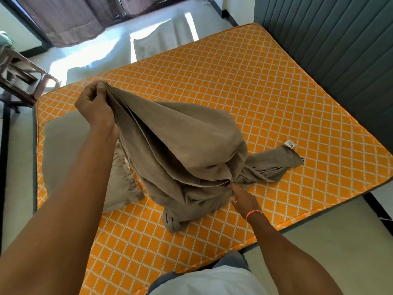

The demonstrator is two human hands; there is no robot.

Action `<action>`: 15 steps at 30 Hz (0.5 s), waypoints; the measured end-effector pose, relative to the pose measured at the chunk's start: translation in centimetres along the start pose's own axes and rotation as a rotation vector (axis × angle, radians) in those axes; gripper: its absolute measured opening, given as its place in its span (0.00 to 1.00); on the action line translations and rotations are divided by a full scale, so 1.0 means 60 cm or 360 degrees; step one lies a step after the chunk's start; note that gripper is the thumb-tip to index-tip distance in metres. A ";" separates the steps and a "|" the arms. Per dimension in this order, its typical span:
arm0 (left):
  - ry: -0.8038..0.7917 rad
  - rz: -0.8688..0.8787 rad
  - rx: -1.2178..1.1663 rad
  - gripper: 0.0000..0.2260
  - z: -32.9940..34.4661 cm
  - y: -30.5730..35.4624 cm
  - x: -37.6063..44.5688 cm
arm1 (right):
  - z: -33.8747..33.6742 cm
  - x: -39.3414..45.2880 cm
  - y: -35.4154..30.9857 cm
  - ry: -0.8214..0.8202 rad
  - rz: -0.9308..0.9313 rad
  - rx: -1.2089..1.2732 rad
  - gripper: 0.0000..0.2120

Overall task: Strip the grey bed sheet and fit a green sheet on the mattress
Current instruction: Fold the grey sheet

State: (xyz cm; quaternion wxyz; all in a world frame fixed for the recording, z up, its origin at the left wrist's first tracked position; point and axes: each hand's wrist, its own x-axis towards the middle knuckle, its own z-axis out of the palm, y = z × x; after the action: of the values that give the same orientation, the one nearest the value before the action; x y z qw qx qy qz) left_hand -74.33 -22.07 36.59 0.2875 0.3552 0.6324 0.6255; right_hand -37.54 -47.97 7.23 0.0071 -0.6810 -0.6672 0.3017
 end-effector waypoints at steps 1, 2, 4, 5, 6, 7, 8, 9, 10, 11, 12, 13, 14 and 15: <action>0.0004 0.0002 0.0008 0.06 0.000 0.000 -0.001 | 0.003 0.004 0.000 -0.0007 0.0006 -0.0030 0.30; 0.0009 -0.0001 0.0016 0.06 -0.001 0.000 -0.001 | 0.006 0.008 0.001 -0.0010 0.0036 -0.0025 0.29; 0.0006 -0.0012 0.0028 0.06 -0.001 0.000 -0.003 | 0.004 0.018 -0.002 0.0014 0.0120 0.0049 0.21; 0.0003 -0.0015 0.0026 0.07 -0.001 0.000 -0.005 | 0.003 0.023 -0.003 0.0039 0.0123 0.0074 0.16; 0.0006 -0.0019 0.0018 0.07 -0.001 -0.001 -0.004 | 0.000 0.026 -0.005 0.0074 0.0083 0.0084 0.11; 0.0013 -0.0022 0.0016 0.06 -0.001 0.000 -0.004 | -0.002 0.028 -0.005 0.0103 0.0004 0.0043 0.06; 0.0023 -0.0030 0.0020 0.06 -0.001 0.000 -0.003 | -0.005 0.027 -0.006 0.0116 -0.0080 -0.0001 0.04; 0.0032 -0.0036 0.0023 0.06 -0.001 0.000 -0.001 | -0.005 0.023 -0.007 0.0130 -0.0169 -0.0099 0.03; 0.0034 -0.0039 0.0019 0.06 0.000 -0.001 0.000 | -0.006 0.019 -0.006 0.0163 -0.0288 -0.0224 0.03; 0.0036 -0.0038 0.0013 0.06 0.000 -0.002 0.001 | -0.005 0.013 -0.005 0.0202 -0.0440 -0.0371 0.03; 0.0038 -0.0035 0.0006 0.07 0.000 -0.003 0.002 | -0.006 0.006 -0.007 0.0237 -0.0561 -0.0484 0.04; 0.0038 -0.0037 0.0000 0.07 0.000 -0.004 0.002 | -0.007 0.001 -0.009 0.0248 -0.0632 -0.0534 0.05; 0.0036 -0.0044 -0.0006 0.07 0.001 -0.007 0.001 | -0.008 -0.002 -0.011 0.0252 -0.0660 -0.0536 0.06; 0.0033 -0.0048 -0.0011 0.07 0.001 -0.009 0.000 | -0.006 -0.002 -0.010 0.0259 -0.0656 -0.0524 0.07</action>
State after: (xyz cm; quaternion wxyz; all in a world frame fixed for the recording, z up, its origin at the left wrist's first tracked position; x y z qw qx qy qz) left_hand -74.31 -22.02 36.05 0.2917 0.3383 0.6384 0.6268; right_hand -37.95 -47.85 7.80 0.0111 -0.5448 -0.8290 0.1257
